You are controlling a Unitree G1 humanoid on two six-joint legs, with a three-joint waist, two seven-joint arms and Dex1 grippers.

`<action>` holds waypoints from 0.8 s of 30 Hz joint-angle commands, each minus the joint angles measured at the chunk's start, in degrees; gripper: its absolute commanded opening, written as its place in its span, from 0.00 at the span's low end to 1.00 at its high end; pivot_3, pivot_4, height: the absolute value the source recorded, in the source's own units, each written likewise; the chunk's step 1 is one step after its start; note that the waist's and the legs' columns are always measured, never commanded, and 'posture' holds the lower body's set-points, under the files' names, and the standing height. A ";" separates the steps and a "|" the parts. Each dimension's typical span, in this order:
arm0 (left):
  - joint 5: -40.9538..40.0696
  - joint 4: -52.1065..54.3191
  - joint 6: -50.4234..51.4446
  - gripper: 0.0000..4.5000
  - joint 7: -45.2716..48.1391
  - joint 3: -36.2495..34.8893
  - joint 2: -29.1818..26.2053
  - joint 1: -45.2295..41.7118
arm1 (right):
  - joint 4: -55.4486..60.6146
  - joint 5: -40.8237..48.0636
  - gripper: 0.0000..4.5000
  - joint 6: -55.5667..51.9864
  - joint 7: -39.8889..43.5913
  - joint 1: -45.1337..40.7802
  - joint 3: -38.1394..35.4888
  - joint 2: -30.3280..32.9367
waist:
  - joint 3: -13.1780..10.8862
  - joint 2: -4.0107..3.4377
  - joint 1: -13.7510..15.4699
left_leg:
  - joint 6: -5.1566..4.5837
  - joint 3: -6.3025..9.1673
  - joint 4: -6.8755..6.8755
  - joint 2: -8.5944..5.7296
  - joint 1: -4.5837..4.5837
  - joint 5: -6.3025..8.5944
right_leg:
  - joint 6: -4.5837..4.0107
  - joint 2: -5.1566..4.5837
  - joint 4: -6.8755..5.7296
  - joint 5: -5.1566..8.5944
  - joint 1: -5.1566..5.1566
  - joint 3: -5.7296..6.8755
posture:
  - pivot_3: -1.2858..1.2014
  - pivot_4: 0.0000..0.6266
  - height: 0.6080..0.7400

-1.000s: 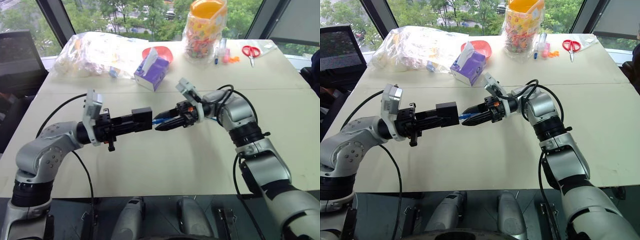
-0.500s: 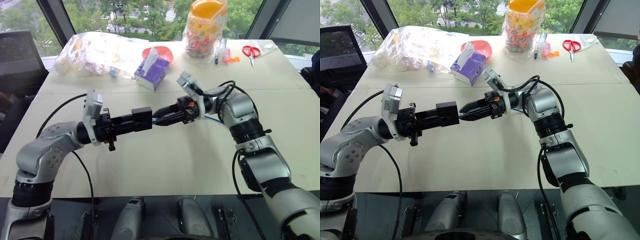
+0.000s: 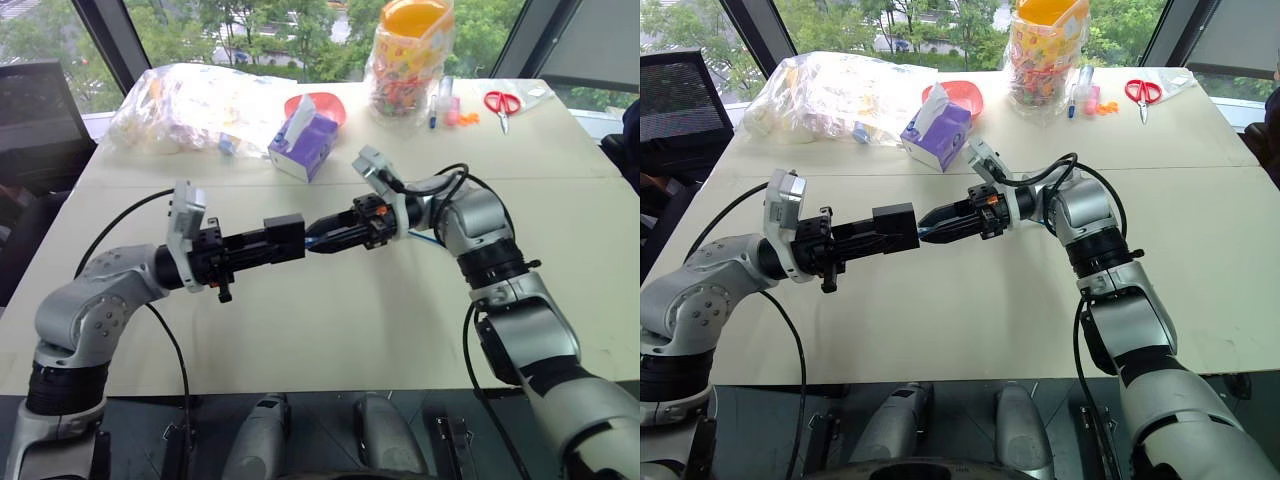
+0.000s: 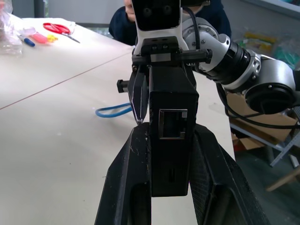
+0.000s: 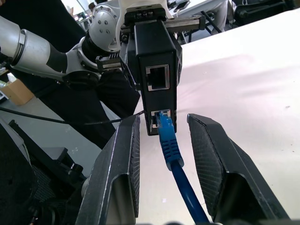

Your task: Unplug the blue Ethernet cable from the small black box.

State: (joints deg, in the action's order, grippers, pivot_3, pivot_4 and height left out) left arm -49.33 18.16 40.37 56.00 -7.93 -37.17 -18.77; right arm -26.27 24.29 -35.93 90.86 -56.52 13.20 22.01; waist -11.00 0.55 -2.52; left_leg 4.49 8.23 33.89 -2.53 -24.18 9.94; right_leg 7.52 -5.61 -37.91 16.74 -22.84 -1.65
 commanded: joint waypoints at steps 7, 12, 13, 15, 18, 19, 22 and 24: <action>-0.64 1.45 -1.21 0.11 -0.21 -1.38 0.15 -0.42 | 0.95 -0.24 0.36 0.78 0.06 -0.50 -0.60 -0.35 | 0.00 0.00 -0.01 | 0.00 0.00 0.00 0.00 0.00 0.00 | 0.00 0.00 0.00 0.00 0.00 0.00 | 0.52 0.24 0.90; -0.66 1.64 -1.16 0.11 -0.29 -1.19 0.24 -0.40 | 0.59 -0.38 0.24 0.94 0.03 -0.65 -0.65 -0.42 | 0.00 0.00 -0.01 | 0.00 0.00 0.00 0.00 0.00 0.00 | 0.00 0.00 0.00 0.00 0.00 0.00 | 0.52 0.24 0.90; -0.66 1.72 -1.16 0.11 -0.29 -1.15 0.25 -0.36 | 0.55 -0.40 0.16 0.96 0.03 -0.67 -0.66 -0.43 | 0.00 0.00 -0.01 | 0.00 0.00 0.00 0.00 0.00 0.00 | 0.00 0.00 0.00 0.00 0.00 0.00 | 0.52 0.24 0.90; -0.69 1.76 -1.12 0.11 -0.34 -1.08 0.31 -0.41 | 0.41 -0.47 0.02 1.02 0.07 -0.73 -0.70 -0.46 | 0.00 0.00 -0.01 | 0.00 0.00 0.00 0.00 0.00 0.00 | 0.00 0.00 0.00 0.00 0.00 0.00 | 0.52 0.24 0.90; -0.73 1.82 -1.12 0.11 -0.36 -1.00 0.37 -0.46 | 0.28 -0.57 0.02 1.11 0.11 -0.76 -0.76 -0.51 | 0.00 0.00 -0.01 | 0.00 0.00 0.00 0.00 0.00 0.00 | 0.00 0.00 0.00 0.00 0.00 0.00 | 0.52 0.24 0.90; -0.71 1.79 -1.15 0.11 -0.37 -1.00 0.40 -0.45 | 0.25 -0.59 0.02 1.12 0.13 -0.77 -0.76 -0.49 | 0.00 0.00 -0.01 | 0.00 0.00 0.00 0.00 0.00 0.00 | 0.00 0.00 0.00 0.00 0.00 0.00 | 0.52 0.24 0.90; -0.77 1.81 -1.15 0.11 -0.35 -1.12 0.38 -0.29 | 0.03 -0.72 0.02 1.24 0.05 -0.79 -0.80 -0.41 | 0.00 0.00 -0.01 | 0.00 0.00 0.00 0.00 0.00 0.00 | 0.00 0.00 0.00 0.00 0.00 0.00 | 0.52 0.24 0.90; -1.01 2.12 -1.01 0.11 -0.22 -1.52 0.02 0.05 | -0.49 -1.16 0.02 1.65 -0.53 -0.77 -0.96 -0.20 | 0.00 0.00 -0.01 | 0.00 0.00 0.00 0.00 0.00 0.00 | 0.00 0.00 0.00 0.00 0.00 0.00 | 0.52 0.24 0.90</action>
State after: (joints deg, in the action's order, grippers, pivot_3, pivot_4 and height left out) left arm -49.24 18.15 40.34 55.41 -7.99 -36.90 -18.70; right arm -26.41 23.28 -34.94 91.01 -56.44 13.20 21.82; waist -11.00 0.54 -2.53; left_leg 4.49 8.23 33.89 -2.53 -24.18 9.94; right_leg 7.52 -5.60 -37.91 16.74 -22.84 -1.64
